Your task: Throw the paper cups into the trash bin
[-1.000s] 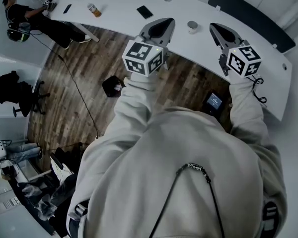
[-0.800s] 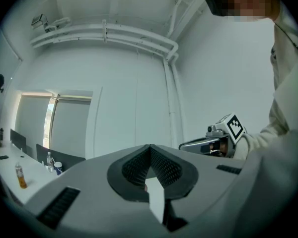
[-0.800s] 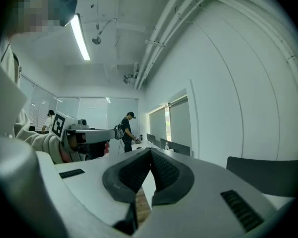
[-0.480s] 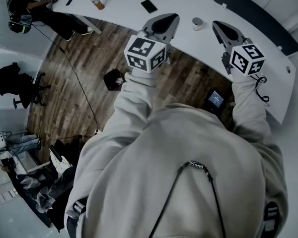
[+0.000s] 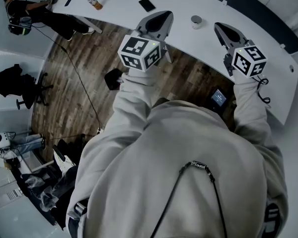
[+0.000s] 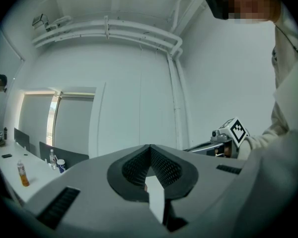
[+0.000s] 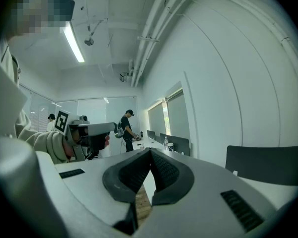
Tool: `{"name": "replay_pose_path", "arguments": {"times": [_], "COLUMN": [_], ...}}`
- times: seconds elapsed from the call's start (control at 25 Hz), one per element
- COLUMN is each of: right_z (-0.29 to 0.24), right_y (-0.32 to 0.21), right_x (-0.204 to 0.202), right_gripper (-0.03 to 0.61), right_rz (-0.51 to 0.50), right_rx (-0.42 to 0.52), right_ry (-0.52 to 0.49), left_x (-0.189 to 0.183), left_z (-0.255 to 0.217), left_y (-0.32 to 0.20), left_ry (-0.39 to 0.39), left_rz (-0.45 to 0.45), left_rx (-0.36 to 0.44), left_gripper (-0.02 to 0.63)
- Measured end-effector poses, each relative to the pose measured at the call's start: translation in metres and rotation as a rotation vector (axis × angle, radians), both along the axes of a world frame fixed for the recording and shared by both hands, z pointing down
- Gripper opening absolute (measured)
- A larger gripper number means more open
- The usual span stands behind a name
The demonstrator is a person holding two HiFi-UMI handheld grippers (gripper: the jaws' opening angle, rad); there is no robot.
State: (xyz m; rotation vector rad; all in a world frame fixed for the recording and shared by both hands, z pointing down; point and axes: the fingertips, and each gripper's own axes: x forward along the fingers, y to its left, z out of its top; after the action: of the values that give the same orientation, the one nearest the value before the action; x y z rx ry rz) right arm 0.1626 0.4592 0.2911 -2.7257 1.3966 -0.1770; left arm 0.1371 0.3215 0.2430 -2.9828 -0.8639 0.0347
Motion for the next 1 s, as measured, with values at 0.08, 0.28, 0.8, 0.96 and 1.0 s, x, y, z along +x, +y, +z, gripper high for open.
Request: {"name": "replay_pose_path", "arguments": {"times": [0.08, 0.28, 0.8, 0.96, 1.0], "right_z": [0.005, 0.010, 0.013, 0.024, 0.028], "right_y": [0.006, 0.002, -0.041, -0.046, -0.044], "right_x": [0.006, 0.023, 0.113, 0.142, 0.143], "right_gripper": [0.018, 0.018, 0.018, 0.018, 0.018], "right_rz": [0.004, 0.016, 0.065, 0.119, 0.139], "right_rx": [-0.001, 0.002, -0.072, -0.091, -0.096], "right_ry": [-0.012, -0.013, -0.024, -0.058, -0.073], "left_x": [0.004, 0.022, 0.125, 0.163, 0.168], "left_z": [0.003, 0.009, 0.001, 0.008, 0.012], "left_y": [-0.001, -0.009, -0.049, -0.067, -0.069], "left_ry": [-0.005, -0.012, 0.025, 0.011, 0.005], "left_rz": [-0.002, 0.007, 0.087, 0.120, 0.131], "left_rx": [0.005, -0.015, -0.057, -0.070, -0.070], "left_gripper": [-0.002, -0.002, -0.002, -0.002, -0.002]}}
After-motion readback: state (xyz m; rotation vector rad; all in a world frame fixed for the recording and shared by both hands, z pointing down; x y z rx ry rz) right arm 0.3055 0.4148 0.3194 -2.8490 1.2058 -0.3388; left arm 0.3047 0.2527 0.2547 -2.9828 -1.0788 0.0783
